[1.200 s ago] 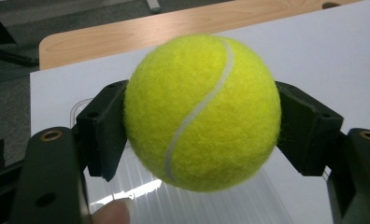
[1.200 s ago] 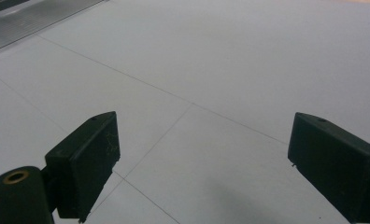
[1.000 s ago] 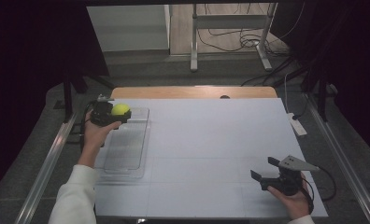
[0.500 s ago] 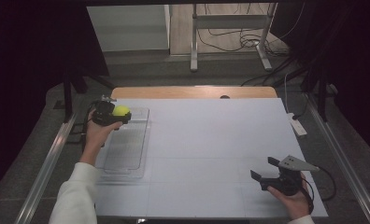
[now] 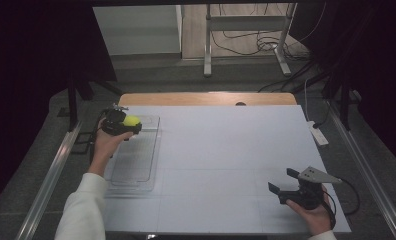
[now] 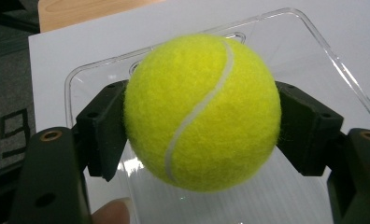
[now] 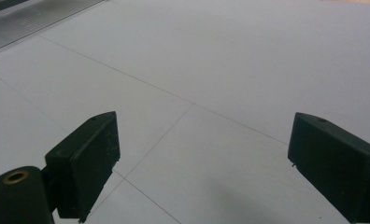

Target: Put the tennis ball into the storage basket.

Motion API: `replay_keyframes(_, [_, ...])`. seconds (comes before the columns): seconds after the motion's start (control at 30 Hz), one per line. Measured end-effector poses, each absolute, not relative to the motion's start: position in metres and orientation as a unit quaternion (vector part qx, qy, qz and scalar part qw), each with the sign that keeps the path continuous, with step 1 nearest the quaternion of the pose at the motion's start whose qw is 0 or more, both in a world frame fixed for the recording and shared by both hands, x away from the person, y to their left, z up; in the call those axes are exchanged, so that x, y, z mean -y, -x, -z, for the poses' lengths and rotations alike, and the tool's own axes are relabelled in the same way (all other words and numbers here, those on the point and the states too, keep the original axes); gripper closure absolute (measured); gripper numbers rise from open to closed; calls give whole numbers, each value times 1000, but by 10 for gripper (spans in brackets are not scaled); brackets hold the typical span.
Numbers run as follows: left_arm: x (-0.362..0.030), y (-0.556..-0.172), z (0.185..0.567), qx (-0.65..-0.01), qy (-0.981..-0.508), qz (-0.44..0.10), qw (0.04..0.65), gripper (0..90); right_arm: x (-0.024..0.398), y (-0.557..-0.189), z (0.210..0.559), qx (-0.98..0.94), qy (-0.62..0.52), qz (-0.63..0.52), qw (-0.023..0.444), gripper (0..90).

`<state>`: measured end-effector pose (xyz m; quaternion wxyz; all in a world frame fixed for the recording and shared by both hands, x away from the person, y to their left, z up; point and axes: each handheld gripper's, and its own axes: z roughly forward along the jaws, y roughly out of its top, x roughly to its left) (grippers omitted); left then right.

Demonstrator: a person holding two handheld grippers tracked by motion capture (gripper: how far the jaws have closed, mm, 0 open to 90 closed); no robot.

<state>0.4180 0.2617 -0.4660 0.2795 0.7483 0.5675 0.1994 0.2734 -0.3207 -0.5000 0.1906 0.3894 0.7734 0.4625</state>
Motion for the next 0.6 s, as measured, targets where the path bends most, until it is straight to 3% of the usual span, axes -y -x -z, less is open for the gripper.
replay_keyframes(0.6, [-259, -425, 475, -577, -754, -188, 251, 266, 321, -274, 501, -774, -389, -462, 189, 94])
